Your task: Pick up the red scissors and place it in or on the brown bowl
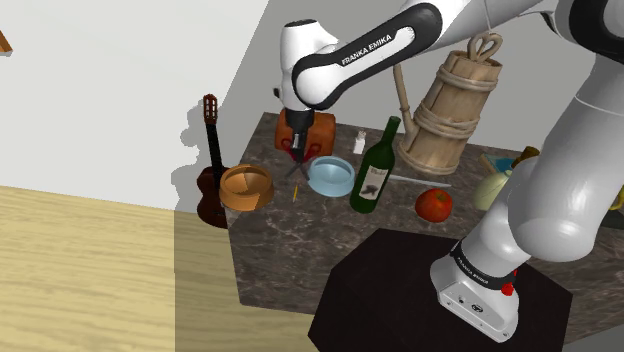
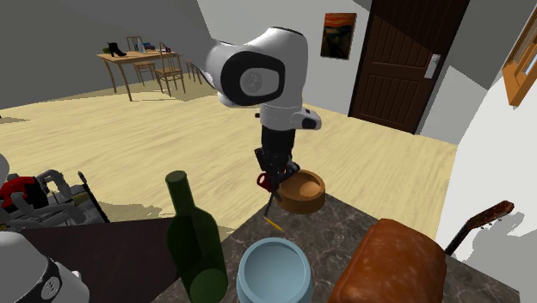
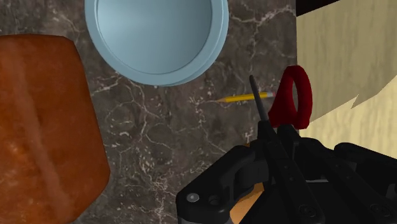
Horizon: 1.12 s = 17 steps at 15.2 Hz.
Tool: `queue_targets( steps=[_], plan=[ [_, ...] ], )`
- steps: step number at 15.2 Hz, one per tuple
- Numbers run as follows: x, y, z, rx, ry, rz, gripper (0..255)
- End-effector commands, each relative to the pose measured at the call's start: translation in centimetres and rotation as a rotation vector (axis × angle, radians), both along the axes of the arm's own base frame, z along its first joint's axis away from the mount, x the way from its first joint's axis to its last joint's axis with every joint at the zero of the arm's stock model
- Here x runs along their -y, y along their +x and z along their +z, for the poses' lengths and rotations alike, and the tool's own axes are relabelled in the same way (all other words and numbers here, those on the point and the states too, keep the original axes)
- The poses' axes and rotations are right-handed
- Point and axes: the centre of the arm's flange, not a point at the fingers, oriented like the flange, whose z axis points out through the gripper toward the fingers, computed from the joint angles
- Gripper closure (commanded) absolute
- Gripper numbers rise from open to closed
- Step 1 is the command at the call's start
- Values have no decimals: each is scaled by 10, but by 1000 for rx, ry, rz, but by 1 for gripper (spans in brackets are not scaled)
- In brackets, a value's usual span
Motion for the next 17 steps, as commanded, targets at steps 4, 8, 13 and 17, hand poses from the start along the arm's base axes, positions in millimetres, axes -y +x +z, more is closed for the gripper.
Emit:
queue_targets(
  steps=[4,8,13,17],
  plan=[
    [0,0,27,0,0,0,255],
    [0,0,48,0,0,0,255],
    [-29,26,59,0,0,0,255],
    [-68,61,66,0,0,0,255]
  ],
)
